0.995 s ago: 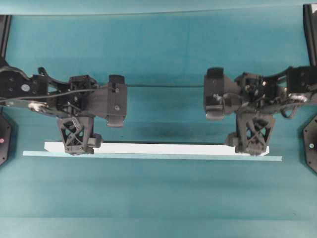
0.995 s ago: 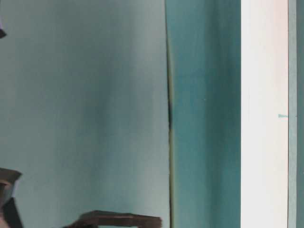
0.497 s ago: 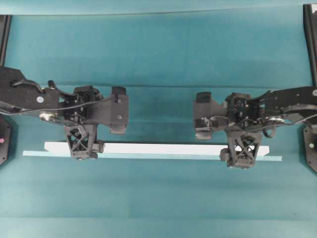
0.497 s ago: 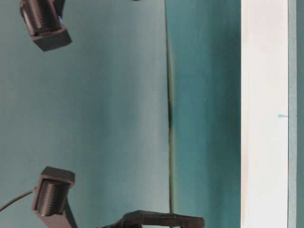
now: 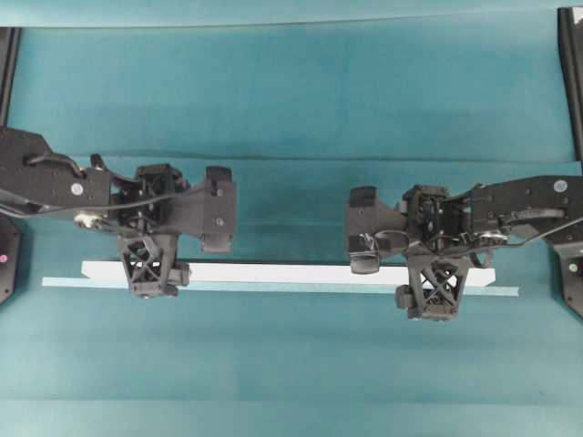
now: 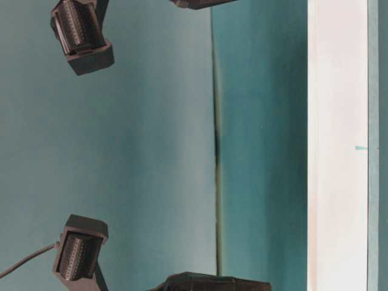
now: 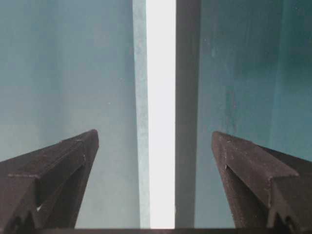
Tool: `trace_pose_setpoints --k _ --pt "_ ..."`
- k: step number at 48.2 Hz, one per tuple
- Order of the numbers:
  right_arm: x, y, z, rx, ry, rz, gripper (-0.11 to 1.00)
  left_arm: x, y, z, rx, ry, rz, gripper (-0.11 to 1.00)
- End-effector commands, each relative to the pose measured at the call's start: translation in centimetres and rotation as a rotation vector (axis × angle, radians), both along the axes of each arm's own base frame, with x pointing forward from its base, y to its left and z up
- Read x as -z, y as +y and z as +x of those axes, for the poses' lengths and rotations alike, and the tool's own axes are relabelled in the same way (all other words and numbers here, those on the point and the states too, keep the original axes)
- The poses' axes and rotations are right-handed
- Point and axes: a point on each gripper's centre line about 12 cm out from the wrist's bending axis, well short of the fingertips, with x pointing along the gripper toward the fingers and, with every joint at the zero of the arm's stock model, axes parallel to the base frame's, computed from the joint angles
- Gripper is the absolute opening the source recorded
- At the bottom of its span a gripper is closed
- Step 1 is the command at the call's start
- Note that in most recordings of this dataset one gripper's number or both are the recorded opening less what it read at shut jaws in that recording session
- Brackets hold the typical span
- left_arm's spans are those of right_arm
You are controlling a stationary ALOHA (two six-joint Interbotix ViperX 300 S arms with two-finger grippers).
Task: Lift a wooden board with both hands.
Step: 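Lower both open grippers around the board near each end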
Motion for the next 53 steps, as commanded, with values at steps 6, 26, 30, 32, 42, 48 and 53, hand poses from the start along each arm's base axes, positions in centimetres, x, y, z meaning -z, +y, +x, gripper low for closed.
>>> trace_pose_setpoints --k 6,26,30,32,42,48,53 --pt "0.2 0.0 0.1 0.007 0.001 0.001 0.93 -1.6 -0.2 0.3 -0.016 -0.051 -0.006 0.97" --pt "0.6 0.0 0.1 0.007 -0.001 -0.001 0.93 -0.6 -1.8 -0.4 -0.031 -0.054 -0.035 0.97" --pt "0.8 0.1 0.2 0.006 -0.001 -0.001 0.93 0.0 -1.7 -0.6 -0.034 -0.06 -0.035 0.97" --pt "0.9 0.0 0.2 0.008 -0.002 -0.001 0.93 0.2 -1.5 -0.7 -0.039 -0.065 -0.035 0.97" --pt "1.6 0.1 0.4 0.006 0.008 -0.002 0.93 1.3 -1.2 -0.7 -0.044 -0.054 -0.034 0.97" --pt "2.0 0.0 0.4 0.005 0.014 -0.004 0.93 1.8 -1.4 -0.8 -0.042 -0.043 -0.035 0.97" --pt "2.6 0.1 0.3 0.008 0.013 -0.004 0.93 2.6 -1.5 -0.9 -0.038 -0.04 -0.036 0.97"
